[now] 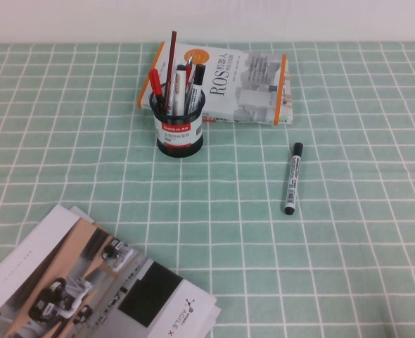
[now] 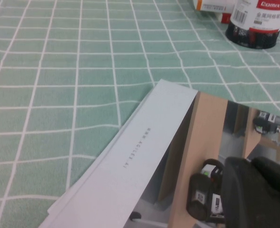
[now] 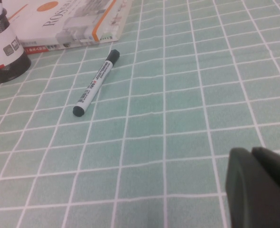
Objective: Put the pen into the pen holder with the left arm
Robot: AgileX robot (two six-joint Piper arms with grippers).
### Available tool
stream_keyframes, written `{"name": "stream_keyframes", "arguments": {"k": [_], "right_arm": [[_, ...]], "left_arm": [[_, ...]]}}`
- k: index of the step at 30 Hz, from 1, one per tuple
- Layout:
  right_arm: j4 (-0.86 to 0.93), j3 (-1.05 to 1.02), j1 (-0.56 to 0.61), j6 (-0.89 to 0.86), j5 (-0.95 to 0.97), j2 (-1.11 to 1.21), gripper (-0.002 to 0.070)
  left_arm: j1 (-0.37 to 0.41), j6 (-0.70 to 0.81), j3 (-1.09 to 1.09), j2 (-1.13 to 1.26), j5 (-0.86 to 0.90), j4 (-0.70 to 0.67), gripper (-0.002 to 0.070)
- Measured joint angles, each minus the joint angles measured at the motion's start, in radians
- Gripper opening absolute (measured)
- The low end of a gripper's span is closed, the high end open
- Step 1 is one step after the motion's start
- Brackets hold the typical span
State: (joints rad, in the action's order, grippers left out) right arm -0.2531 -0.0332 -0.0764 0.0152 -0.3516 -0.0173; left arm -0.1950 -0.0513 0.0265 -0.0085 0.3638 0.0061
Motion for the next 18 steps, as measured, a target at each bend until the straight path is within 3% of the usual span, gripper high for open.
{"name": "stream_keyframes", "arguments": {"k": [18], "right_arm": [[0.000,0.000,0.000,0.000,0.000,0.000,-0.0020]], "left_arm": [[0.000,-0.003,-0.003,0.000,0.012,0.009,-0.0003]]}}
